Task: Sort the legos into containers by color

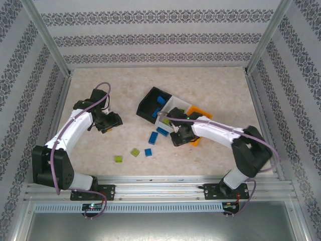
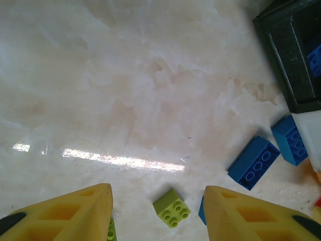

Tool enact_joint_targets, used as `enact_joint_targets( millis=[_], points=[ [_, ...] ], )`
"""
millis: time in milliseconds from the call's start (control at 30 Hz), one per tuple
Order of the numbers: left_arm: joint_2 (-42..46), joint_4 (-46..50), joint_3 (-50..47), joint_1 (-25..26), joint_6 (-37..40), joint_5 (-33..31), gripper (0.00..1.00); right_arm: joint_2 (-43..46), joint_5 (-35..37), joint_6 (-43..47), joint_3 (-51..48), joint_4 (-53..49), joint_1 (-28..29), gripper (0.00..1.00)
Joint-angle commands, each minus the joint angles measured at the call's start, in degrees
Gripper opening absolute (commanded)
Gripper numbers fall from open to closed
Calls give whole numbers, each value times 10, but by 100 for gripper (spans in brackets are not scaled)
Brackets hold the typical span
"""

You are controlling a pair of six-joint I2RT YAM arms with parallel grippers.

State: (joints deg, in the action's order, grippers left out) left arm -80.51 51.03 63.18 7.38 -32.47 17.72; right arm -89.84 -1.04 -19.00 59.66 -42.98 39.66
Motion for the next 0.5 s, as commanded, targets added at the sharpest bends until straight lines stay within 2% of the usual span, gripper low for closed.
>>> enact_joint_targets(
  millis=[0, 100, 200, 400, 433, 467],
  points=[
    [-5, 26, 18, 3, 21, -14, 51, 70, 32, 31, 29, -69, -39, 24],
    [-5, 37, 19, 20, 38, -22, 51, 79, 37, 68, 32, -67, -92, 25],
    [-13, 37, 17, 58, 59, -19, 51, 50, 37, 109, 40, -46, -131, 28],
    [-68, -8, 15, 177, 67, -8, 62, -3, 37, 129, 47, 11, -196, 34],
    [-79, -18, 16, 193, 64, -12, 63, -7, 36, 130, 50, 17, -202, 39],
    [-89, -32, 15, 205, 60, -10, 65, -10, 33, 133, 56, 21, -204, 55]
  ],
)
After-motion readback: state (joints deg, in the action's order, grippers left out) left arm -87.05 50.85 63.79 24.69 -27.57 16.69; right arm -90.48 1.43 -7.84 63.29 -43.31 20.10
